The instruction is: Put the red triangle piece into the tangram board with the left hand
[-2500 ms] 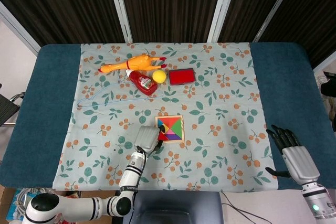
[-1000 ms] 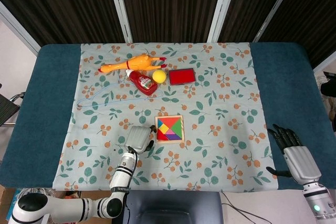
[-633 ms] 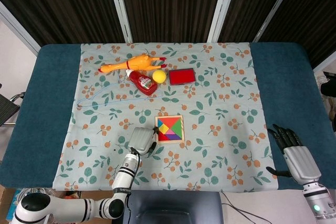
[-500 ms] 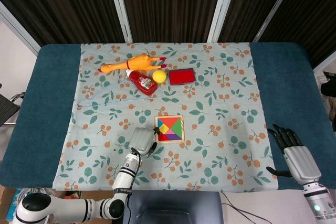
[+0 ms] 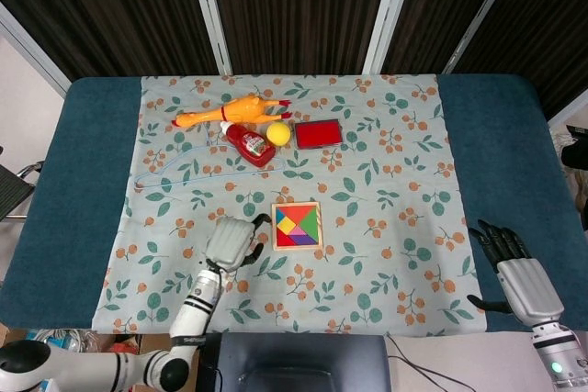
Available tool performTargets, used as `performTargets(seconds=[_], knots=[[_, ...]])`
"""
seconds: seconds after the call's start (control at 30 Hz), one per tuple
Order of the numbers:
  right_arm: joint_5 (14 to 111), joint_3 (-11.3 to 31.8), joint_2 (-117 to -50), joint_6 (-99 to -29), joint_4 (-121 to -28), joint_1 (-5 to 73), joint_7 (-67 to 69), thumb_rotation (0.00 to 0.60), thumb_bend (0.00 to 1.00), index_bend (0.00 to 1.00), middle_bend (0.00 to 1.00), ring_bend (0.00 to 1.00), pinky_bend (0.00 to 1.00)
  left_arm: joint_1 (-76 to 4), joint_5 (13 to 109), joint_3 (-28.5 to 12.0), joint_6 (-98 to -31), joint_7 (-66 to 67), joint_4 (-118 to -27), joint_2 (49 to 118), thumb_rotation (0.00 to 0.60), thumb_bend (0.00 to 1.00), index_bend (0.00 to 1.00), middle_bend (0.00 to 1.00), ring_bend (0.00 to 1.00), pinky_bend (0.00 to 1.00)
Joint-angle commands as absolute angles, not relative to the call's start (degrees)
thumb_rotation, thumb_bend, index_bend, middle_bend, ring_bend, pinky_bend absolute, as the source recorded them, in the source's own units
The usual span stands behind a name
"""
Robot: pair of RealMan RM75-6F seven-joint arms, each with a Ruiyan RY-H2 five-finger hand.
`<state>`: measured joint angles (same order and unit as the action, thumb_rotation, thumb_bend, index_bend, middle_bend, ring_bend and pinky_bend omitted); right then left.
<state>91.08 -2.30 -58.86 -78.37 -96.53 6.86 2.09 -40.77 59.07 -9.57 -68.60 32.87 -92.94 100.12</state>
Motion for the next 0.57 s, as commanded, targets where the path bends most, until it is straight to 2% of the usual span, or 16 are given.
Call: performTargets(seconds=[0.03, 0.13, 0.23, 0.3, 0.4, 0.57], knots=[[91.0, -2.5, -58.9, -78.0, -97.1, 6.8, 0.6, 0.600, 0.15, 0.00, 0.00, 0.00, 0.00, -31.2, 74.4, -0.5, -72.8, 13.9, -100.8, 83.0, 0.600, 0.37, 0.07, 0.06, 0.01, 0.14], [91.0, -2.7, -59.4, -77.9, -97.6, 6.7, -1.8, 0.600, 0.15, 0.00, 0.00, 0.00, 0.00, -23.8, 85.7, 4.0, -84.4, -1.1, -92.5, 79.9, 0.600, 0.37, 0.06, 0.02, 0.00, 0.09], [90.9, -2.7, -60.2, -78.0, -98.0, 6.5, -4.2, 0.600, 0.15, 0.00, 0.00, 0.00, 0.00, -17.7, 90.1, 6.6, -92.9, -11.0, -83.8, 80.5, 0.600, 0.38, 0.06, 0.02, 0.00, 0.05], [90.6, -2.5, -61.0, -78.1, -98.2, 6.4, -6.0, 0.600, 0.15, 0.00, 0.00, 0.00, 0.00, -16.2, 91.3, 7.2, -94.7, -10.6, -80.0, 80.5, 0.600, 0.38, 0.05, 0.02, 0.00, 0.04], [90.2, -2.4, -61.8, -77.8, -98.7, 6.5, -8.1, 0.600, 0.15, 0.00, 0.00, 0.00, 0.00, -14.8, 92.2, 5.7, -97.6, -8.1, -77.9, 81.0, 0.600, 0.38, 0.05, 0.02, 0.00, 0.03], [89.4, -2.1, -62.3, -77.5, -99.0, 6.5, -9.5, 0.600, 0.15, 0.00, 0.00, 0.00, 0.00, -14.4, 92.4, 6.4, -94.4, -9.1, -80.7, 79.0, 0.600, 0.37, 0.04, 0.02, 0.00, 0.03]])
